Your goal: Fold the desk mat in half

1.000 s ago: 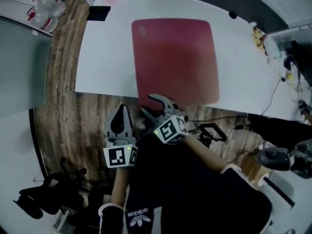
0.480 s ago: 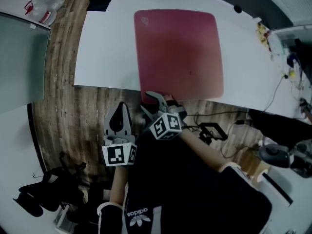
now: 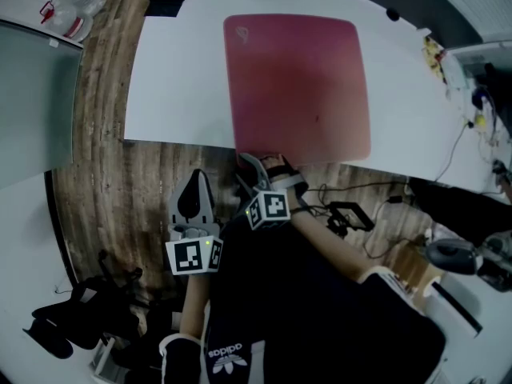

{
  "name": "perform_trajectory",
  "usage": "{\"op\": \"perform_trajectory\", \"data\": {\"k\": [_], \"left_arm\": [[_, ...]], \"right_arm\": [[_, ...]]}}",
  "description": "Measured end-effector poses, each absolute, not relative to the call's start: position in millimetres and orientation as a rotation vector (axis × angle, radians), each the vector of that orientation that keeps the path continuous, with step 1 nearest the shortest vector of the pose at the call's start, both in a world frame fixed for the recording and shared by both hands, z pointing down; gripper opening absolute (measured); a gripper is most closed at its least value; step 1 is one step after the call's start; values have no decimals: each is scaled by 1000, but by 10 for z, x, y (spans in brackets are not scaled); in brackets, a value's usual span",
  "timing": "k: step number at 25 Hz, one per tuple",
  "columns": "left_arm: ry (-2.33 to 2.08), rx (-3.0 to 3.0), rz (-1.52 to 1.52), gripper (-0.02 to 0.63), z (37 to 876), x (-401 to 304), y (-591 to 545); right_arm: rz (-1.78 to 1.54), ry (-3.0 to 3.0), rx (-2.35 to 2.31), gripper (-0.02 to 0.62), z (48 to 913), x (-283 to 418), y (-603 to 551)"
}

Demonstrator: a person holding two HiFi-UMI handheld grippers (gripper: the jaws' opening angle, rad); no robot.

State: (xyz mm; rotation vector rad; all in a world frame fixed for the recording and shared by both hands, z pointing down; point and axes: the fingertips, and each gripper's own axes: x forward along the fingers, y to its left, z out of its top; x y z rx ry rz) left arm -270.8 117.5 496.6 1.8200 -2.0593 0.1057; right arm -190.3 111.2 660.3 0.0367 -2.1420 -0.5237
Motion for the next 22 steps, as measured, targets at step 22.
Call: {"op": "perform_trajectory", "data": {"k": [22], "left_arm": [[-2032, 1858, 96, 3, 4932, -2705, 1020]], "right_arm": [[-757, -2041, 76, 218, 6558, -1837, 977]]}}
